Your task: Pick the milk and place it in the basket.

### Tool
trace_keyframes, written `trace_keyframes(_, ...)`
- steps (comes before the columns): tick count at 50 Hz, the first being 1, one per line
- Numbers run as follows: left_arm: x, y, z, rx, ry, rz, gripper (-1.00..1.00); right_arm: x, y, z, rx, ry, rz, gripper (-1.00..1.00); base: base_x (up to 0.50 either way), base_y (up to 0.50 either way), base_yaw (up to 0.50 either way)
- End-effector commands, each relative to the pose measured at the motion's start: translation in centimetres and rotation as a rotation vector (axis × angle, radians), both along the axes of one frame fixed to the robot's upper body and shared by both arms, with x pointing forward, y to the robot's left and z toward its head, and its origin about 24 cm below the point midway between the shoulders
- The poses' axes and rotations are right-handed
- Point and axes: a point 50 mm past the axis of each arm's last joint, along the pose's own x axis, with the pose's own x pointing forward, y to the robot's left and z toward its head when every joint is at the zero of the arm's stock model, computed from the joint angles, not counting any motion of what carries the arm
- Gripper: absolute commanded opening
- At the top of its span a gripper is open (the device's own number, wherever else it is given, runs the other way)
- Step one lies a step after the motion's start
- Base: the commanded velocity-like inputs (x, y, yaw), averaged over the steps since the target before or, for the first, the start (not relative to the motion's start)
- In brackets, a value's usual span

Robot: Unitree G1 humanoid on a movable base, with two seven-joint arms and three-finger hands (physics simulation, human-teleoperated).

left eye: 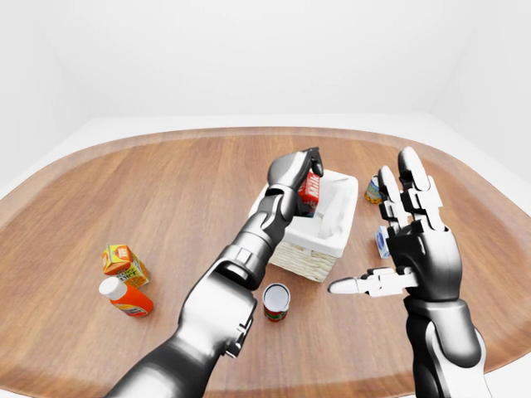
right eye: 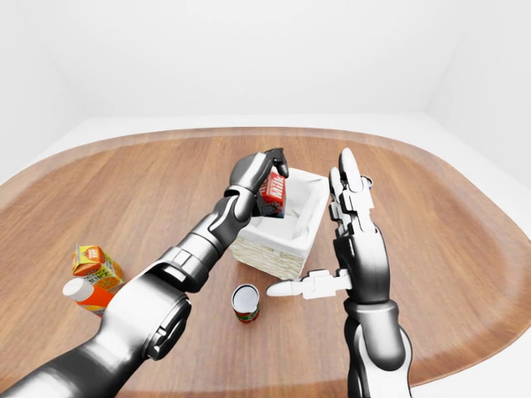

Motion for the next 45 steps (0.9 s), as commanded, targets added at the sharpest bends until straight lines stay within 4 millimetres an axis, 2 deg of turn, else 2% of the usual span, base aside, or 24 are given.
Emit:
trace_keyframes(1, 0.1, 0.5, -0.1, -0.035, -0.028, 0.058, -1.00, 0.0, 0.0, 0.0, 0.000, 0.000, 0.002, 1.00, 0.00, 0.00, 0.00)
trace_keyframes(28, 0.1, 1.1, -1.3, -0.020, -0.009, 0.088, -1.00, -0.1, 0.1, 0.1, -0.001, -0.004, 0.003, 1.00, 0.00, 0.00, 0.00)
trace_keyframes(29, 0.1, 1.1, -1.4, -0.015, -0.009, 0.086, 0.54, -0.1, 0.1, 0.1, -0.001, -0.004, 0.003, 1.00, 0.00, 0.00, 0.00)
trace_keyframes(30, 0.1, 1.1, -1.3, -0.016, -0.011, 0.086, 1.00, -0.1, 0.1, 0.1, -0.001, -0.003, 0.002, 1.00, 0.00, 0.00, 0.00)
trace_keyframes(45, 0.2, 0.7, -0.4, -0.046, -0.032, 0.080, 1.00, -0.2, 0.0, 0.3, 0.000, -0.014, 0.002, 1.00, 0.00, 0.00, 0.00)
